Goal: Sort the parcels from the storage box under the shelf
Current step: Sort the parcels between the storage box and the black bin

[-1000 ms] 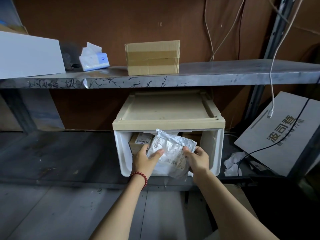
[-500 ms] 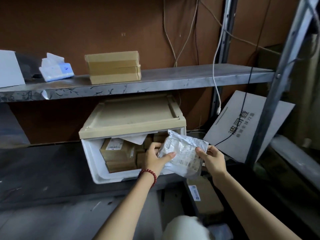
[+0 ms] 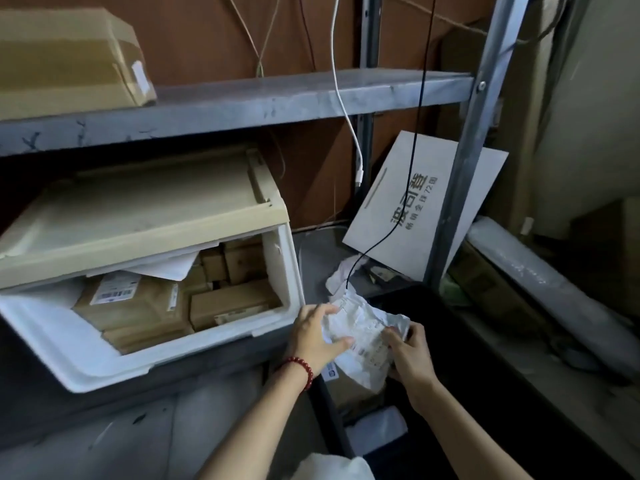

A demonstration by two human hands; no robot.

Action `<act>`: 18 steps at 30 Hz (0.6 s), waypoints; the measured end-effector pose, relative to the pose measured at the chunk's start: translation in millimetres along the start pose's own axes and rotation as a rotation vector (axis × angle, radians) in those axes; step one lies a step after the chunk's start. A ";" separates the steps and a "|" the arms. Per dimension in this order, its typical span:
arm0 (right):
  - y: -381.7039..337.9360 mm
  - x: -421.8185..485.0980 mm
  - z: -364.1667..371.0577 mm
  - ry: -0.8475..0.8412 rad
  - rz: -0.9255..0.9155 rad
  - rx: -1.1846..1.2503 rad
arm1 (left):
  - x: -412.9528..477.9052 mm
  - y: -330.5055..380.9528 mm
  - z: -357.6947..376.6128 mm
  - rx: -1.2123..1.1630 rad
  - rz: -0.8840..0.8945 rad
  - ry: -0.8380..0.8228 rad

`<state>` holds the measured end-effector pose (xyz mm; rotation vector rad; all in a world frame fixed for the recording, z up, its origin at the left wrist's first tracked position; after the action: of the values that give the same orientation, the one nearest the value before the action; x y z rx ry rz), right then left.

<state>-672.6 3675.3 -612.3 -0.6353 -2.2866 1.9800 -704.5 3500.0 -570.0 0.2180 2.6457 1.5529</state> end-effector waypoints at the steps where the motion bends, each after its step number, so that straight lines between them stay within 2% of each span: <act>1: 5.9 1.2 4.1 -0.021 0.007 0.024 | 5.2 -7.8 6.4 0.041 0.006 -0.029; 4: 23.1 5.7 13.6 -0.056 -0.003 -0.004 | 22.0 -30.6 20.0 0.132 0.023 -0.064; 12: 69.1 21.1 29.6 0.000 0.034 -0.199 | 60.4 -67.1 46.9 0.426 0.162 -0.165; 16: 77.3 26.5 44.6 -0.012 0.028 -0.309 | 69.1 -80.9 48.4 0.473 0.168 -0.126; 18: 79.9 30.4 52.8 -0.025 0.021 -0.463 | 69.6 -88.5 46.3 0.501 0.157 -0.091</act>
<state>-694.6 3643.6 -705.1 -0.6621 -2.7850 1.4705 -775.2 3508.3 -668.9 0.5159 2.9507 0.8512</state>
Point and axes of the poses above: each hand's wrist, its own x-axis towards the middle knuckle, its own z-axis out of the palm, y = z × x, the point moved 5 cm from there along x, towards the middle knuckle, and after that the axes turned 12 degrees about -x, right-handed, at the moved point
